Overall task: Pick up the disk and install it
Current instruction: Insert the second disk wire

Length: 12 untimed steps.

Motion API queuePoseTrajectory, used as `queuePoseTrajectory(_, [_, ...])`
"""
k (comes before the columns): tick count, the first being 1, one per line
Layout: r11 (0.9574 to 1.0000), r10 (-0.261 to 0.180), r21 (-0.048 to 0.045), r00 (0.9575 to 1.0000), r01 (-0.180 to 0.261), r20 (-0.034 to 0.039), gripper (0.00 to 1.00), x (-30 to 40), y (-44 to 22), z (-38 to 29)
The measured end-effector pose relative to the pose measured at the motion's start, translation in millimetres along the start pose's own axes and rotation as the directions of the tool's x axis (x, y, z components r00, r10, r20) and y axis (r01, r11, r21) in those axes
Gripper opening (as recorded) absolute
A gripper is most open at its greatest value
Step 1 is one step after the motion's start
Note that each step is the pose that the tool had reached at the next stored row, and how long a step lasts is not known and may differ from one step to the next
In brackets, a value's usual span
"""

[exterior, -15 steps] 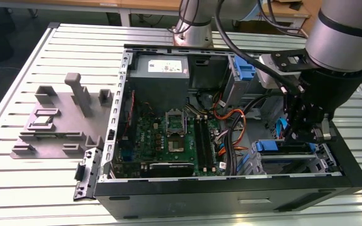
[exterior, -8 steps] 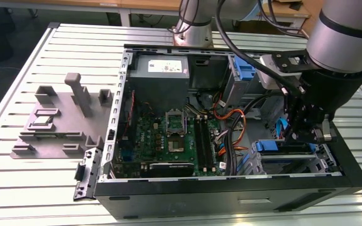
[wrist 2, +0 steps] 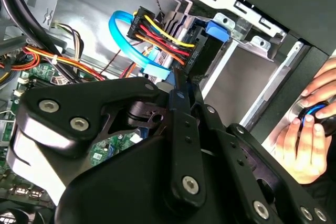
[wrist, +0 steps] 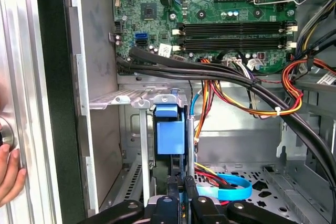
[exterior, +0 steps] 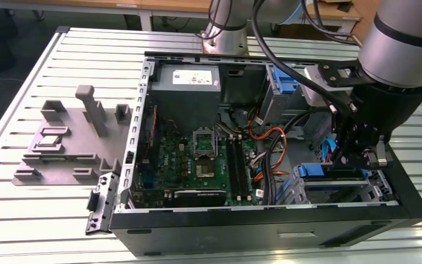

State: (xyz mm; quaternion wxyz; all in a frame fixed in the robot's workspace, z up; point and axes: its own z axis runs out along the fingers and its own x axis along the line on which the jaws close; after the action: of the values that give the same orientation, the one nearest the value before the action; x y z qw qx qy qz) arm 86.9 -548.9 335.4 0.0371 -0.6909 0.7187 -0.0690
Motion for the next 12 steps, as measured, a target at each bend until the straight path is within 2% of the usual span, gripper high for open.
queuePoseTrajectory(8, [1.0,0.003,-0.001,0.9997,-0.003,0.023,0.16,3.5,0.0,1.1])
queuePoseTrajectory(12, [1.0,0.004,-0.0012,0.9996,-0.004,0.0282,0.16,5.3,0.0,1.7])
